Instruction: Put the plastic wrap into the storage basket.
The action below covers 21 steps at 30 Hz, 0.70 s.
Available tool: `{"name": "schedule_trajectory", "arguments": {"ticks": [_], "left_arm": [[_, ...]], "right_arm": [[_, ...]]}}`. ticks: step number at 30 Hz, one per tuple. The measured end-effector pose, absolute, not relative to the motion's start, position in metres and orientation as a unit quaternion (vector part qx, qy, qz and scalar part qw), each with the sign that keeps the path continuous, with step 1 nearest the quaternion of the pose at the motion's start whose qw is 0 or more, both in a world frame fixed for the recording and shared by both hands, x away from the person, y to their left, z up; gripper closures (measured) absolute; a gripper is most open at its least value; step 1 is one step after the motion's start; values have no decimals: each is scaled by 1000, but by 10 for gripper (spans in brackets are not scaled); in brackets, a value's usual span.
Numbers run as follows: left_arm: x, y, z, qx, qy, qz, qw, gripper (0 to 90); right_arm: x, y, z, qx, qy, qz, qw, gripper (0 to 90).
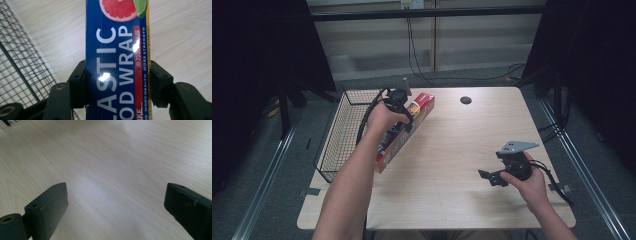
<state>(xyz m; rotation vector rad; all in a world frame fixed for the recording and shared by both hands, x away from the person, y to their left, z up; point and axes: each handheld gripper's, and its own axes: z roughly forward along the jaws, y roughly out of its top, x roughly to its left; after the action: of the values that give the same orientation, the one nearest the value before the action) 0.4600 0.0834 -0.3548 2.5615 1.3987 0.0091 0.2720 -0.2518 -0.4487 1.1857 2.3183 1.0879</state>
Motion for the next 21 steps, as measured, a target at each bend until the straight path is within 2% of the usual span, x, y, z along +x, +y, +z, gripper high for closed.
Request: {"name": "schedule_trajectory", "arguments": {"ticks": [21], "left_arm": [[454,106,-330,855,506,11,112,435]], "right_arm": [[272,-252,-448,413,811,384,155,53]]}}
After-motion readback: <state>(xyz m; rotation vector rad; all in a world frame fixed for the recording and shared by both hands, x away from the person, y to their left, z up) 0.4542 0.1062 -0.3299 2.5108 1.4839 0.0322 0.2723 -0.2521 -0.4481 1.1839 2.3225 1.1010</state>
